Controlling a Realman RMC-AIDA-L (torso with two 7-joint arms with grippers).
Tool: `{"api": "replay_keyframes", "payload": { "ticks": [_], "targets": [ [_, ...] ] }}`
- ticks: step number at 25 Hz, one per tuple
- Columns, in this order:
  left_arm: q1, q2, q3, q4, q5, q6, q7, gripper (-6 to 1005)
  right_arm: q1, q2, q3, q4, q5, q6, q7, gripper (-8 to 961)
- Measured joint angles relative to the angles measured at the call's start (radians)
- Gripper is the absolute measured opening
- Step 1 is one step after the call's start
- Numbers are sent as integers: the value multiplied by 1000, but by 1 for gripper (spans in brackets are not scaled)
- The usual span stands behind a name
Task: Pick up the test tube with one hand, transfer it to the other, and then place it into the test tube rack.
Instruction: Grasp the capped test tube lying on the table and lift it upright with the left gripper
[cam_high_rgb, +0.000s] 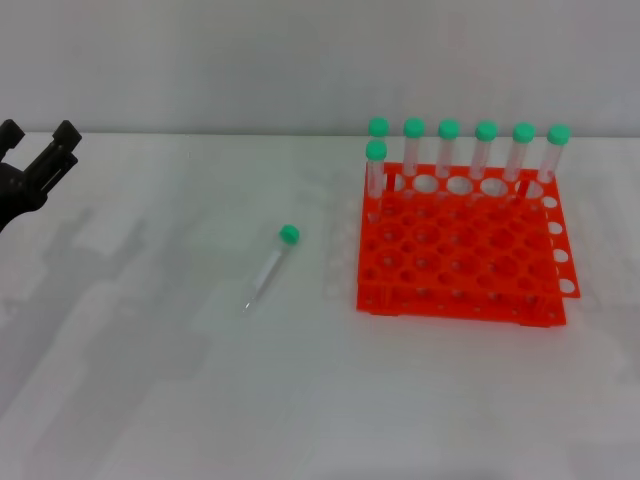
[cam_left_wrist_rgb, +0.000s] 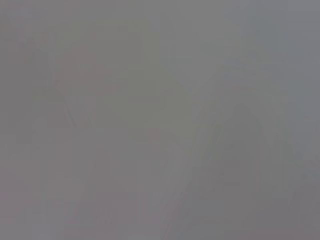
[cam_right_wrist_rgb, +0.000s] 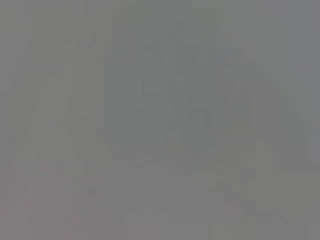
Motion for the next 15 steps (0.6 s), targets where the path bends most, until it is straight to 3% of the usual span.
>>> {"api": "replay_keyframes", "payload": {
  "ticks": [15],
  "targets": [
    [-1,1,2,-3,13,0,0,879,23,-1,-5,-12,-7,18,0,885]
  ]
}}
